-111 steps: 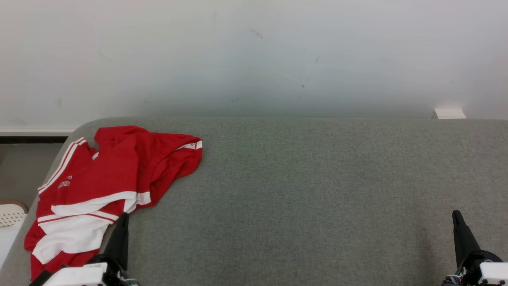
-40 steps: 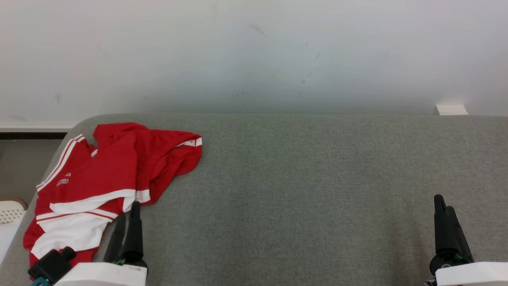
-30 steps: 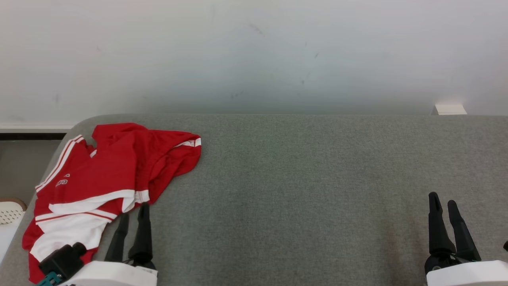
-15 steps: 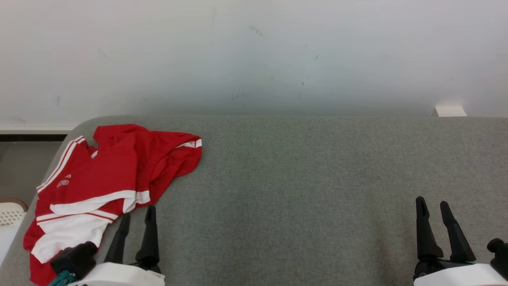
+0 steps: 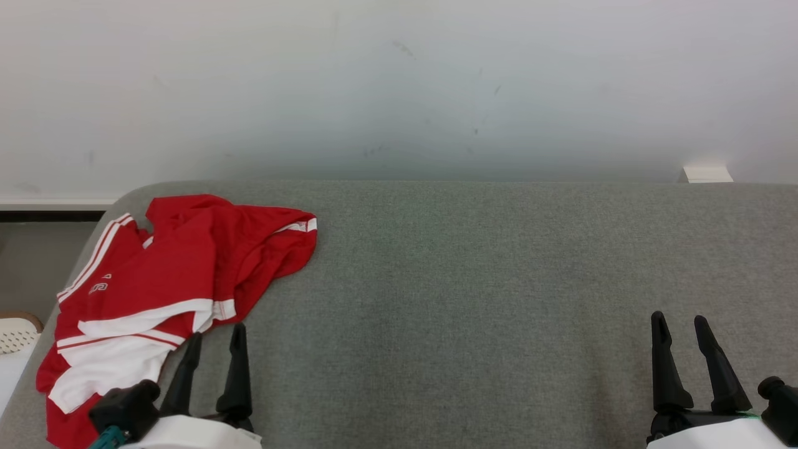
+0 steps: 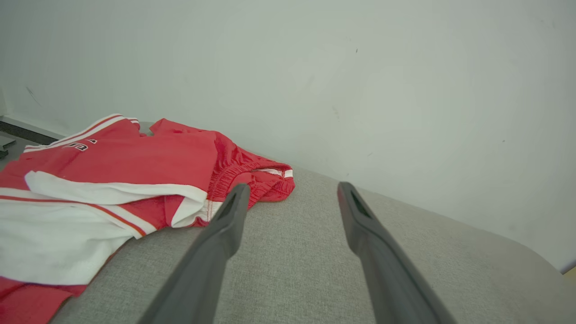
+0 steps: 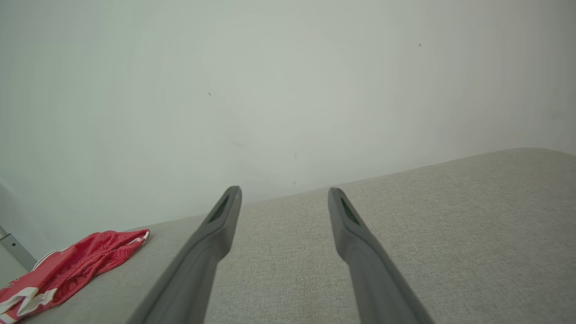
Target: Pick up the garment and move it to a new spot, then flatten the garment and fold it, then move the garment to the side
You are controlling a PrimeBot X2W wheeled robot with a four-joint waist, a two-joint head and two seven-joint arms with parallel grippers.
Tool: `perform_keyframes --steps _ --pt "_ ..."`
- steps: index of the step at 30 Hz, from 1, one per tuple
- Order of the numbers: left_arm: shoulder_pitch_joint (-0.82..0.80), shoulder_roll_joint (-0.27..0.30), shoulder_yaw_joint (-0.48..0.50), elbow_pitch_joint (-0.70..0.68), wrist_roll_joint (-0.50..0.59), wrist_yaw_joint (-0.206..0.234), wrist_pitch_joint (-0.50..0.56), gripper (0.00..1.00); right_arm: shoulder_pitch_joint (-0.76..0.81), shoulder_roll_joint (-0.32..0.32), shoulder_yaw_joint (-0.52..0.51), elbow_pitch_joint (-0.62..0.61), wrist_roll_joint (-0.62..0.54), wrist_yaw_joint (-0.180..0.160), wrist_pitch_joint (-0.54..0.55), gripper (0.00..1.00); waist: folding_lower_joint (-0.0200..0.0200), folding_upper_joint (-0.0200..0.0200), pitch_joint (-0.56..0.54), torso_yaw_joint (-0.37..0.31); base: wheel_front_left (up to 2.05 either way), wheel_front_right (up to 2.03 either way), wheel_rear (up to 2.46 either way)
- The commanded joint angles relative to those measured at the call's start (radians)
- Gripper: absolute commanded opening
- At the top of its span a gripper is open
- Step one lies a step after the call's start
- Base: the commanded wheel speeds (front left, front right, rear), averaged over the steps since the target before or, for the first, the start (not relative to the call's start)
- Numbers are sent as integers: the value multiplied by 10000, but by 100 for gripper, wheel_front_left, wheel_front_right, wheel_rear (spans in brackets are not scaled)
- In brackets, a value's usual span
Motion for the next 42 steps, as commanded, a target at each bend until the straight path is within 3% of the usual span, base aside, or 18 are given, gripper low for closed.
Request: perform_keyframes --steps 1,30,42 --pt "-11 78 23 -47 295 -14 -116 100 -56 -46 -29 -23 -283 -12 -97 100 0 -1 -5 -4 0 0 0" --pt "17 27 -62 -90 2416 -260 -719 100 -27 -67 122 14 -1804 -16 -708 100 0 -1 -58 0 0 0 0" --pt "-12 28 -108 -43 2810 -313 -856 100 -53 -72 140 -38 -2187 -17 -839 100 0 -1 -4 -12 0 0 0"
